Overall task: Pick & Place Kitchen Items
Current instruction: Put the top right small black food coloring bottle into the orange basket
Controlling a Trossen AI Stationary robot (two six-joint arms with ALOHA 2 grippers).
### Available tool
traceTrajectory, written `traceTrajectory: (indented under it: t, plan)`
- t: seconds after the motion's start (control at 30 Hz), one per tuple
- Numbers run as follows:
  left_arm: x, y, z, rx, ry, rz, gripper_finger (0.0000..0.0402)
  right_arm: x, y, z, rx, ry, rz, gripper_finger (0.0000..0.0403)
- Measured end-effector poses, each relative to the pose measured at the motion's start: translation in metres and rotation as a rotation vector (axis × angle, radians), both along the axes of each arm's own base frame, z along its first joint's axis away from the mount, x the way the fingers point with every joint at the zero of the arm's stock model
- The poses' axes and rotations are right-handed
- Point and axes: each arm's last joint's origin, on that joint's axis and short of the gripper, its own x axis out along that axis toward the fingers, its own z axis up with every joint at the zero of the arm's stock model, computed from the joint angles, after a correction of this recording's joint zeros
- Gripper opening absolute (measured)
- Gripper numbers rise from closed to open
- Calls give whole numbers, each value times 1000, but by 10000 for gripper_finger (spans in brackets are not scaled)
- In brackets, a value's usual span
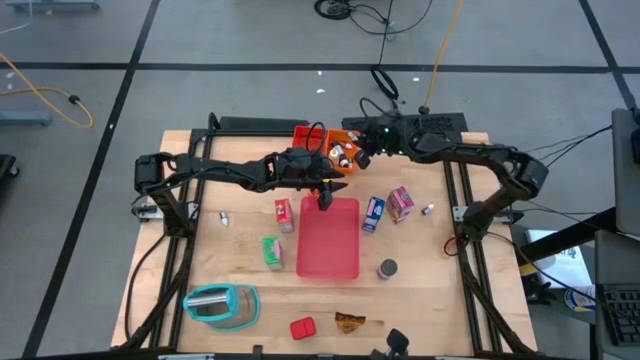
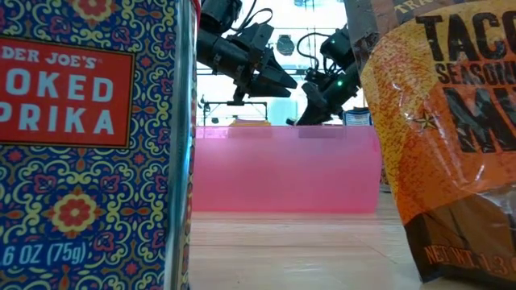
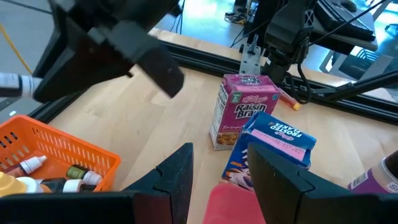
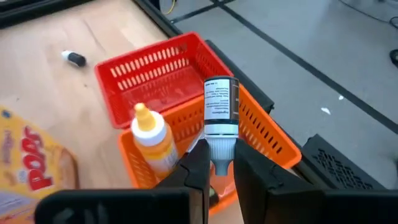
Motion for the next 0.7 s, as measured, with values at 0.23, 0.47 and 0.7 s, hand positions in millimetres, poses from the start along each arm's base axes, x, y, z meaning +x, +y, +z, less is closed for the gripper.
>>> traceTrajectory:
  t: [0.23,0.47,0.7]
  plan:
    - [0,0,0,0,0,0,154,10,-8,-29,40,51,1,37]
    - [0,0,0,0,0,0,154,17,-14,-52,83,63,-14,41]
    - [-1,0,-2,-3,24,-1,154,21,-16,-61,109,39,14,43]
